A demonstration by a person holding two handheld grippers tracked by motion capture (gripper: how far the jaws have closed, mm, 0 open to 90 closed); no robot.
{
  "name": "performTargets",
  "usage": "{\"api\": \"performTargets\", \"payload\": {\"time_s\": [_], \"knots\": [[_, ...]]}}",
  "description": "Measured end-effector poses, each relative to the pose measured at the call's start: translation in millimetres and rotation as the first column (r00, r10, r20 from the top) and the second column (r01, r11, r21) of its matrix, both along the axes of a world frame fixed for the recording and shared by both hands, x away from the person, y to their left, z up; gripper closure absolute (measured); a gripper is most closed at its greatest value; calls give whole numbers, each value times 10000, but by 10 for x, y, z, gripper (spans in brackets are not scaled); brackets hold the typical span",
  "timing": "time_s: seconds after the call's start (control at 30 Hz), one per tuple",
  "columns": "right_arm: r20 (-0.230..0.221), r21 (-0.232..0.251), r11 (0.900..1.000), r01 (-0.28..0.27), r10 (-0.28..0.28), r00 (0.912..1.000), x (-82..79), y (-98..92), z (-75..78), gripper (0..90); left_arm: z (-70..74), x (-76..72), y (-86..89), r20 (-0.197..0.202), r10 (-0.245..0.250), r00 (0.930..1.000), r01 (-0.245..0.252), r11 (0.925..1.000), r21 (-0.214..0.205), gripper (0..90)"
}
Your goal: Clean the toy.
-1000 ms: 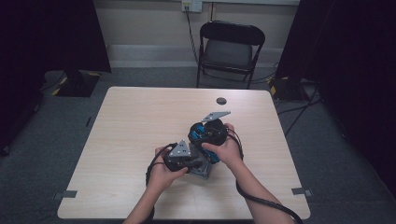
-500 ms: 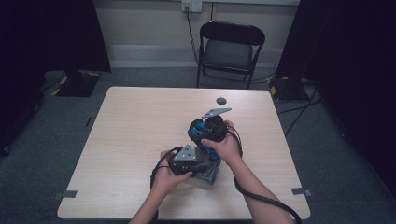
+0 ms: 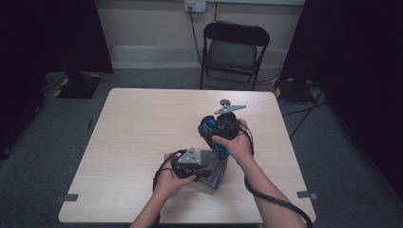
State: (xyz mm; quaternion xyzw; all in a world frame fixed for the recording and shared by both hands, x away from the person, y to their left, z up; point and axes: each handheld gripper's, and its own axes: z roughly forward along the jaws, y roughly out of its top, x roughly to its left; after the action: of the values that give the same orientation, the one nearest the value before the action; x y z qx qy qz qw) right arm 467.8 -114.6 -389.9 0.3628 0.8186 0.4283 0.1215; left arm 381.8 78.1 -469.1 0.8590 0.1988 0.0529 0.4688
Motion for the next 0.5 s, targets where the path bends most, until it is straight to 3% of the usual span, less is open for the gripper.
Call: {"api": "performTargets", "payload": {"time_s": [0.13, 0.23, 0.5], "knots": [[-43, 80, 10000, 8, -7, 10000, -29, -72, 3, 256, 78, 67, 206, 129, 664, 9977, -663, 9978, -89, 779], [-55, -86, 9999, -86, 85, 9999, -60, -97, -26, 256, 156, 132, 389, 259, 1248, 9918, -1248, 9922, -22, 779], [-85, -250, 9984, -513, 511, 9987, -187, -64, -115, 256, 300, 262, 653, 533, 2377, 9699, -2379, 9713, -24, 779]]}}
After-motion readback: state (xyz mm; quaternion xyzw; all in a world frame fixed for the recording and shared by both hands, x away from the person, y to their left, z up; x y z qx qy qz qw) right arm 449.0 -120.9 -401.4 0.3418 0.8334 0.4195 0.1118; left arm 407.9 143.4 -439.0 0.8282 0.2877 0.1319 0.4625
